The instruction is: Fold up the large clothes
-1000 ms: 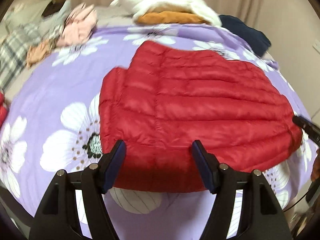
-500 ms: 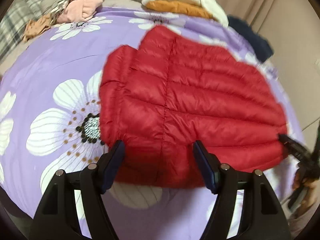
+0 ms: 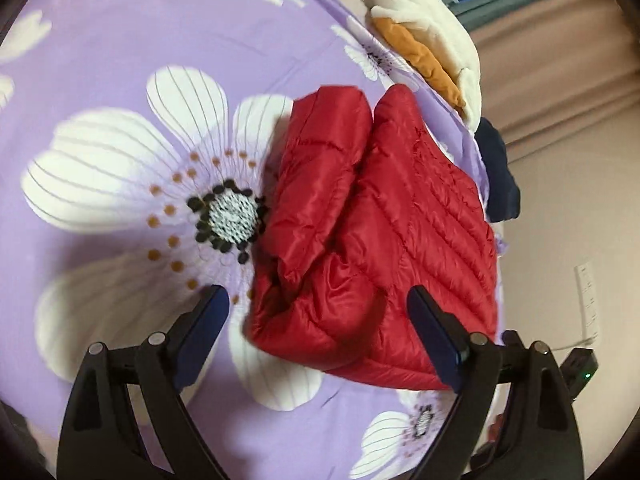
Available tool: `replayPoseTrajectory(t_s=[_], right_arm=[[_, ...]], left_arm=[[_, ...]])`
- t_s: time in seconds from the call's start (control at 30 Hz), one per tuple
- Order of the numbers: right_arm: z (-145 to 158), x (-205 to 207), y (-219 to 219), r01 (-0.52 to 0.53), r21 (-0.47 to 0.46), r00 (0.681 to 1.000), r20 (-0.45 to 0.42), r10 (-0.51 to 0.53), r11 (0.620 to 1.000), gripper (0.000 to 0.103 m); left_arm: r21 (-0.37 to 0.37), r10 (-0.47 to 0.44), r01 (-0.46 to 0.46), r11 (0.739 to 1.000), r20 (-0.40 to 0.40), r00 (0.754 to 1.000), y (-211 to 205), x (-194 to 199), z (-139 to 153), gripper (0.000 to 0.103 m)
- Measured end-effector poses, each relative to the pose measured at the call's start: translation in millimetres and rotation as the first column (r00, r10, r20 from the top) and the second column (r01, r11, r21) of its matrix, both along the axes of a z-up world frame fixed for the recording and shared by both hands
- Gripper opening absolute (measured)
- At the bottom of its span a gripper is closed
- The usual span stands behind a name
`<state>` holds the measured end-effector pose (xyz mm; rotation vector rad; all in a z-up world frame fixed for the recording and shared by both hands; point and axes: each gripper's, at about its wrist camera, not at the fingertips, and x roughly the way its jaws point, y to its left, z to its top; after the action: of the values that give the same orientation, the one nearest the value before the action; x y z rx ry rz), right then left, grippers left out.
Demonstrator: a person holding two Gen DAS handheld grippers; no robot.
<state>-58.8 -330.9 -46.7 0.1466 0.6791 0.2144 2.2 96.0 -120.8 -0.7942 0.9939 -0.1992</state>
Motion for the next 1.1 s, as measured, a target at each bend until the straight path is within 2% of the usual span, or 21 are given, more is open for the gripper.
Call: replayPoseTrajectory(t_s=[0.07, 0.17, 0.27, 0.43, 0.5, 0.57, 0.63, 0.67, 0.73, 0.77, 0.83, 0.93, 1.03, 1.1], right_arm=[[0.1, 7.1, 8.3, -0.011, 0.003, 1.0, 0.007, 0.011, 1.0, 0.056], [2.7, 18.1, 23.0, -0.025, 0.007, 0.999, 0.034, 0.024, 1.0, 0.055], [5.3, 27.5, 40.0, -0.046, 0.003, 0.998, 0.051, 0.046, 0.999, 0.042], [-8.6, 39.6, 59.9, -0.061, -0.041, 0.998, 0.022, 0.062, 0.997, 0.03], [-26.7, 48.7, 66.5, -0.057, -0.068, 0.998, -0.024, 0.056, 0.996, 0.029], [-39.0, 52.6, 66.9, -0.048, -0.065, 0.998, -0.044, 0.045, 0.997, 0.029], [-47.3, 54.4, 64.7, -0.043, -0.048, 0.998, -0.052, 0.041, 0.998, 0.028], [-48.1, 53.9, 63.6, -0.043, -0.045, 0.998, -0.056, 0.04, 0.998, 0.028], [-46.9, 54.6, 63.1, -0.045, -0.043, 0.997, -0.062, 0.042, 0.998, 0.028], [-46.9, 54.5, 62.4, -0.044, -0.042, 0.997, -0.066, 0.041, 0.998, 0.028], [-48.1, 54.3, 60.2, -0.04, -0.027, 0.997, -0.07, 0.038, 0.999, 0.028], [-50.8, 55.1, 55.4, -0.033, 0.022, 0.996, -0.078, 0.035, 0.999, 0.028], [-52.8, 54.8, 48.3, -0.027, 0.084, 0.995, -0.089, 0.034, 0.996, 0.028], [-54.7, 54.7, 43.3, -0.022, 0.133, 0.994, -0.1, 0.035, 0.991, 0.028]], left_arm=[[-0.034, -0.009, 0.009, 0.999, -0.004, 1.0, -3.5, 4.0, -2.9, 0.091], [-0.043, -0.014, 0.013, 0.999, -0.005, 1.0, -9.5, 13.2, -4.7, 0.091], [-0.04, -0.009, 0.009, 0.999, -0.009, 1.0, -13.3, 24.9, -6.5, 0.091], [-0.035, 0.022, -0.022, 0.999, -0.006, 1.0, -14.6, 36.1, -8.1, 0.089], [-0.001, 0.031, -0.031, 1.0, -0.007, 0.999, -15.8, 37.4, -7.0, 0.082], [0.019, 0.032, -0.032, 0.999, -0.004, 0.999, -16.3, 39.0, -6.4, 0.071], [0.028, 0.026, -0.026, 0.999, 0.005, 1.0, -18.3, 40.4, -2.7, 0.054], [0.044, 0.021, -0.021, 0.999, 0.013, 1.0, -21.0, 40.3, 2.3, 0.052], [0.103, 0.005, -0.01, 0.995, 0.048, 0.999, -29.5, 38.7, 15.9, 0.039], [0.15, -0.012, 0.001, 0.989, 0.078, 0.997, -37.1, 37.1, 27.9, 0.037], [0.211, -0.044, 0.014, 0.977, 0.139, 0.989, -50.3, 33.3, 48.8, 0.035], [0.299, -0.117, 0.042, 0.953, 0.24, 0.964, -76.0, 25.4, 83.5, 0.035], [0.368, -0.218, 0.092, 0.925, 0.318, 0.923, -108.9, 18.2, 111.4, 0.035], [0.398, -0.273, 0.124, 0.909, 0.343, 0.899, -127.3, 16.3, 119.1, 0.036]])
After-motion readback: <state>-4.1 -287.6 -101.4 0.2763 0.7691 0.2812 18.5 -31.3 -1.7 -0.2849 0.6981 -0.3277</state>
